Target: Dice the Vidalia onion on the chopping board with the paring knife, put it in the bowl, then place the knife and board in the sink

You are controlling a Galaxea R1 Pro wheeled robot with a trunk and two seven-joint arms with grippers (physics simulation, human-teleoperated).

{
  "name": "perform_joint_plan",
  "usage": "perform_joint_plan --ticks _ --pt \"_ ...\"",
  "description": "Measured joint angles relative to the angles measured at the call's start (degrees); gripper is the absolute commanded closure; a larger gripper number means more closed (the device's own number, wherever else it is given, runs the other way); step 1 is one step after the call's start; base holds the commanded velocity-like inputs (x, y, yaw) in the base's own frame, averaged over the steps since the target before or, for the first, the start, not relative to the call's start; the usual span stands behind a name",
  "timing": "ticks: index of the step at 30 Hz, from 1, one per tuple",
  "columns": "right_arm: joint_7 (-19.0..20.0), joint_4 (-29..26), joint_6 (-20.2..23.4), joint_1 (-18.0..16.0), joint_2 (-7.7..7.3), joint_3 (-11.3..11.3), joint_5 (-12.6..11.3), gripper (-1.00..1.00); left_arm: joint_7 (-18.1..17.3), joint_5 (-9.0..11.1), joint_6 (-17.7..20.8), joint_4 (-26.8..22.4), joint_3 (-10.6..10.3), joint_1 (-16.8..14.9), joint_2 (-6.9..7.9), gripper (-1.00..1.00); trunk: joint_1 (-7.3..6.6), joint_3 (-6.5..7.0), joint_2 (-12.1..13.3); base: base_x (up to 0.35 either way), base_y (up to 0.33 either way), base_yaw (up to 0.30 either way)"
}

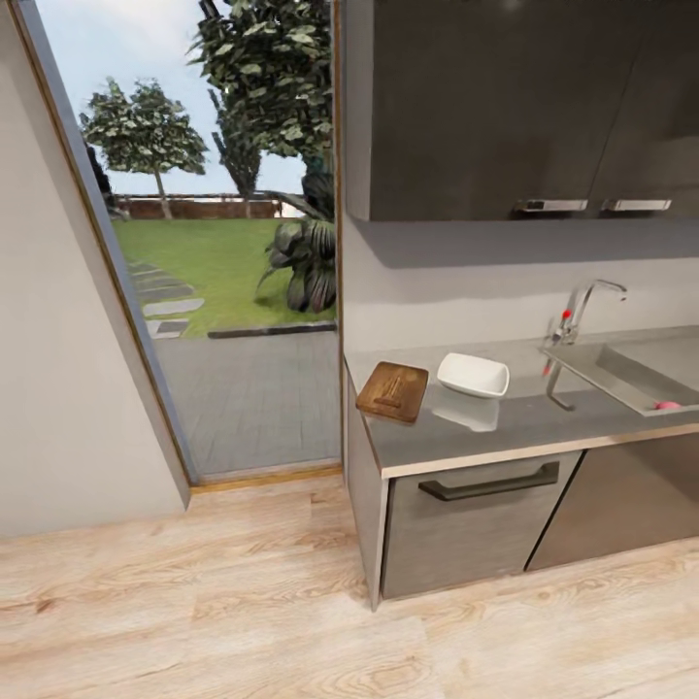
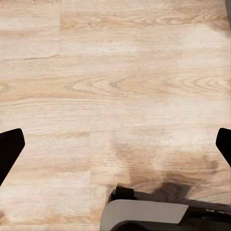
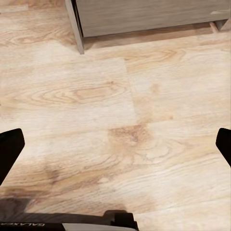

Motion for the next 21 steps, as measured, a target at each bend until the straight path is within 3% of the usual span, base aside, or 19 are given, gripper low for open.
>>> perform_joint_plan --ticks 21 --pt "0.00 0.00 0.00 0.00 0.05 0.02 0.00 -1.00 0.00 0.03 0.05 0.03 0.05 0.00 0.00 -1.00 -4.62 3.78 8.43 0.000 0.000 0.000"
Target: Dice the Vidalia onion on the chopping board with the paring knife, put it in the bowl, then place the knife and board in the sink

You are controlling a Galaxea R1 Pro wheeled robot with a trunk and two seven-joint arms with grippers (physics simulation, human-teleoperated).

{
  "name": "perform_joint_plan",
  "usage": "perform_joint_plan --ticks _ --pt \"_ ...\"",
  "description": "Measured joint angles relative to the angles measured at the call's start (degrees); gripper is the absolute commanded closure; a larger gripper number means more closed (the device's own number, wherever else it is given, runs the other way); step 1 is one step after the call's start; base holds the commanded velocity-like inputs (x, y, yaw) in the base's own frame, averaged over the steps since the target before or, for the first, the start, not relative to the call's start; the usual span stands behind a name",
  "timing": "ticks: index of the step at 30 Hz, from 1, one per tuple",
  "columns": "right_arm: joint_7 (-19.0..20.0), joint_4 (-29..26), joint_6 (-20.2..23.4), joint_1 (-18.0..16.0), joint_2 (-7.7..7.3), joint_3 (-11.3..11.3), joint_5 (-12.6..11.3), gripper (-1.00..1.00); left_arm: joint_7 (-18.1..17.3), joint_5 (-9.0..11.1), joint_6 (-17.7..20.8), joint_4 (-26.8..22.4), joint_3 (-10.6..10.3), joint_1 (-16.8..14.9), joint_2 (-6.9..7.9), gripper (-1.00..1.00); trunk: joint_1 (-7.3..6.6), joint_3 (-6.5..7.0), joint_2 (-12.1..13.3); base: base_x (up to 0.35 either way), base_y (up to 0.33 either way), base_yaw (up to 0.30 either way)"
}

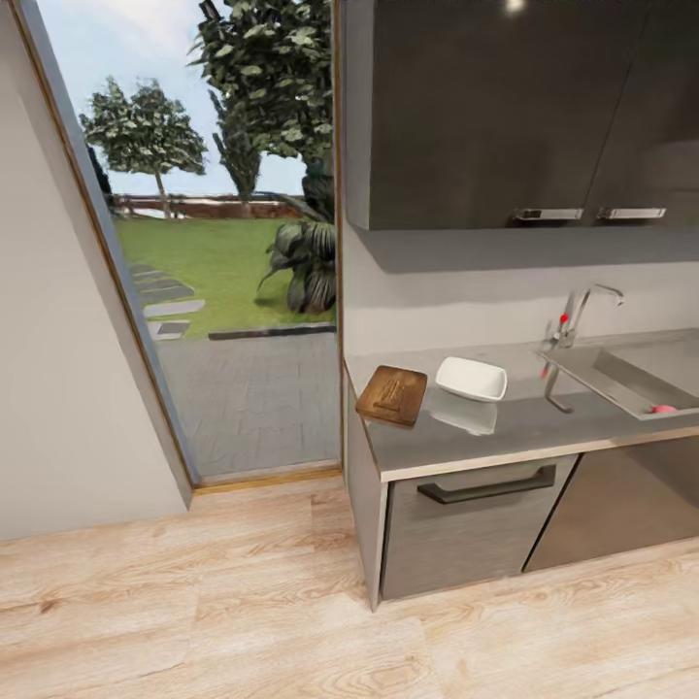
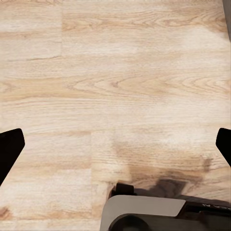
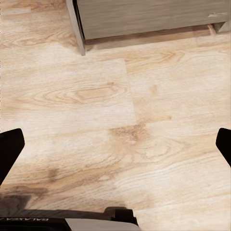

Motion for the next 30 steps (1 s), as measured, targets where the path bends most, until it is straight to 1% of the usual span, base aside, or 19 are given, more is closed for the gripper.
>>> perform_joint_plan --ticks 30 --pt "0.00 0.02 0.01 0.00 -0.01 -0.08 0.00 -1.00 0.00 0.15 -0.01 -0.03 0.25 0.00 -0.02 -1.00 -6.60 5.41 12.06 0.000 0.000 0.000"
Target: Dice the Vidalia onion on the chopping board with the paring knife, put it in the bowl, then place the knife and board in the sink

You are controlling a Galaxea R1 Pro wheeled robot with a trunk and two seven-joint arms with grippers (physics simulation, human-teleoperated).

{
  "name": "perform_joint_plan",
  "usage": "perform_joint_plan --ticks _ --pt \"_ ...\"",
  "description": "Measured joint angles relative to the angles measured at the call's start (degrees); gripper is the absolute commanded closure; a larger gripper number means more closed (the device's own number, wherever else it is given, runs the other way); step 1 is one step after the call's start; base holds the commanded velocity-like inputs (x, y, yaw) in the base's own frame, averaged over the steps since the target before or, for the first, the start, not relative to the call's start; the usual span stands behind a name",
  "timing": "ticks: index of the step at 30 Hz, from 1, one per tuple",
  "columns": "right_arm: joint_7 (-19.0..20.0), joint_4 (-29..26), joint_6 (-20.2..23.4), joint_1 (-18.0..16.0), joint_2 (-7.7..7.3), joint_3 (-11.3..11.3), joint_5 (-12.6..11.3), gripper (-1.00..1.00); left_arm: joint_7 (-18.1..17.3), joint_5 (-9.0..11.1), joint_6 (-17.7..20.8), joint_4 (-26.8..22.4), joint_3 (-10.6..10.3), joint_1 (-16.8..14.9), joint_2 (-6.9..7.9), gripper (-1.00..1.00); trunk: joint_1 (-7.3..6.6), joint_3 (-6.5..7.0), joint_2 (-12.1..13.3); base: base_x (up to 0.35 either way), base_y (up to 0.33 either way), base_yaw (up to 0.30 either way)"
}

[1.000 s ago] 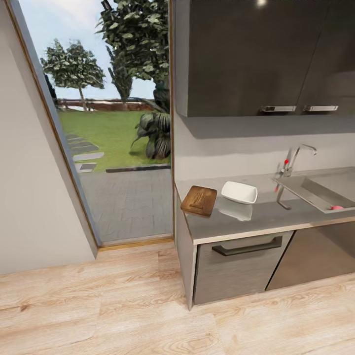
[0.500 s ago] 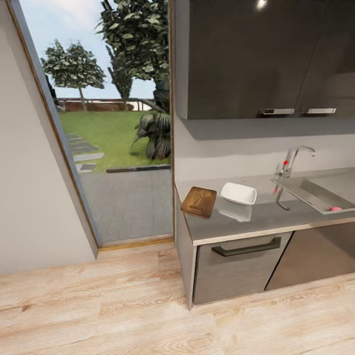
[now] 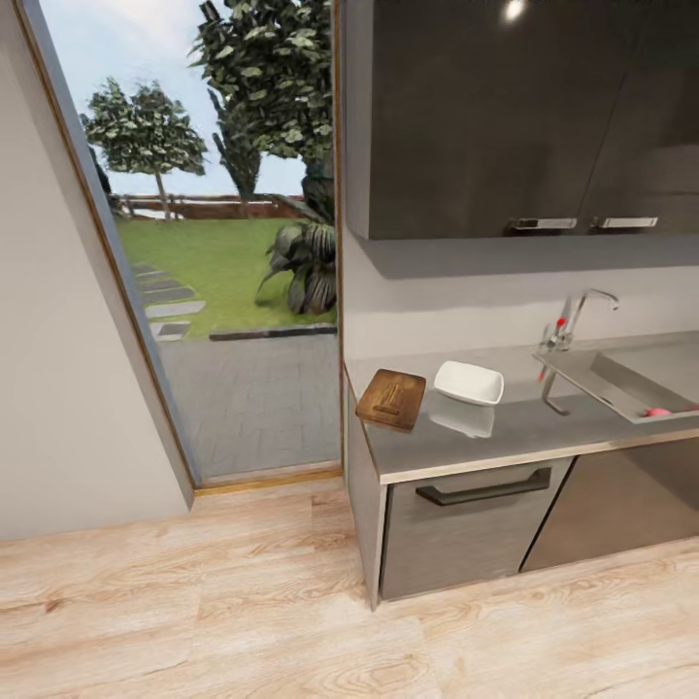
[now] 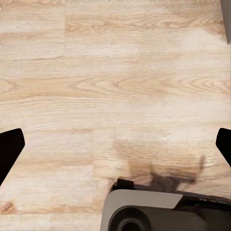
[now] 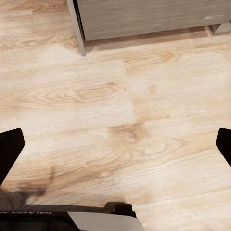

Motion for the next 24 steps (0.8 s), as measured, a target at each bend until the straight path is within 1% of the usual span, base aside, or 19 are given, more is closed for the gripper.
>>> perform_joint_plan --ticks 10,24 --pt "0.00 0.00 -0.02 0.00 -0.04 0.00 0.00 -1.00 0.00 0.01 0.00 -0.01 -0.03 0.00 0.02 -1.00 -2.20 1.81 4.03 0.000 0.000 0.000" --pt "0.00 0.00 -0.02 0.00 -0.04 0.01 0.00 -1.00 0.00 0.01 0.00 0.00 -0.03 0.00 0.02 -1.00 -2.21 1.81 4.04 0.000 0.000 0.000"
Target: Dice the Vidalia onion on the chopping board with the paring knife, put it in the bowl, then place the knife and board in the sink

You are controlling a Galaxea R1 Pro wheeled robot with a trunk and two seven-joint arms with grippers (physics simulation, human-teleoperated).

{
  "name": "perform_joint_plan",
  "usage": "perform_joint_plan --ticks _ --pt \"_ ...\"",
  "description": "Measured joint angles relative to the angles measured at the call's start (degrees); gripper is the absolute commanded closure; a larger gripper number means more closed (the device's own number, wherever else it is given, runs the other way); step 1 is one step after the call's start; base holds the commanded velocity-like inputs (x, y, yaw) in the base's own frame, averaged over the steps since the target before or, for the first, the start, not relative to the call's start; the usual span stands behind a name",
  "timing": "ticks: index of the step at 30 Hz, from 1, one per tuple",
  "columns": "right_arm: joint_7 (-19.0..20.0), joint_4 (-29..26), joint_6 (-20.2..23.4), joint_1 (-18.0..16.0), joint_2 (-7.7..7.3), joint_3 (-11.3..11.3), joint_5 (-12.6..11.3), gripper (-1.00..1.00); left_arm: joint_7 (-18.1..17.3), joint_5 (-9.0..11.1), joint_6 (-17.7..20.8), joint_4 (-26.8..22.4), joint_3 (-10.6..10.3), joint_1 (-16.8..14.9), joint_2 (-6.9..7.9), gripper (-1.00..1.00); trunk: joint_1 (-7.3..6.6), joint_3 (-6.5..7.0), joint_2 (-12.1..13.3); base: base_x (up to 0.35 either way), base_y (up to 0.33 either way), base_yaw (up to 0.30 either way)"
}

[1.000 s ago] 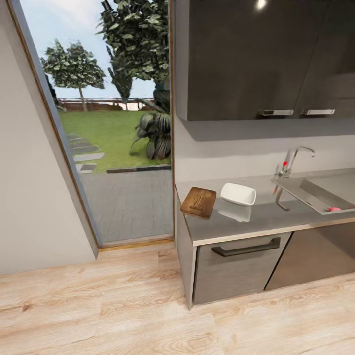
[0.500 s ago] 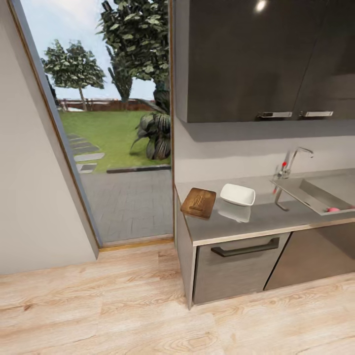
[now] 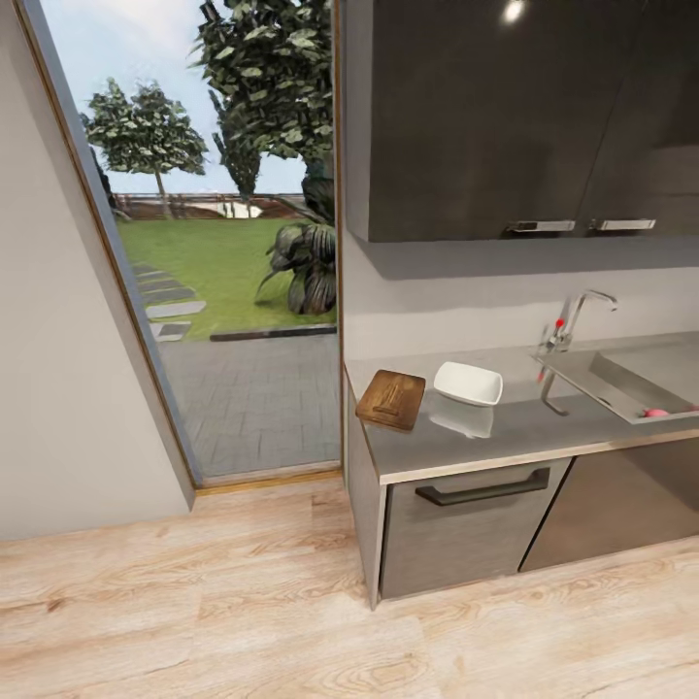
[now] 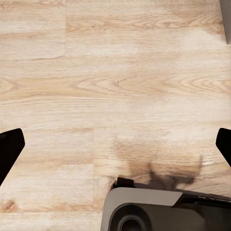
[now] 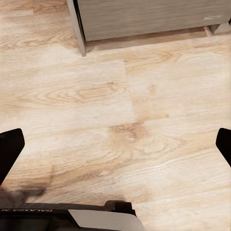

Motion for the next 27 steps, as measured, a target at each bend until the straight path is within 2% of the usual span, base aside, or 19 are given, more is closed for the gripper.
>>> perform_joint_plan --ticks 27 --pt "0.00 0.00 0.00 0.00 0.08 0.07 0.00 -1.00 0.01 -0.02 0.00 -0.09 -0.14 0.00 -0.17 -1.00 -0.01 0.00 -0.01 0.013 0.012 0.000"
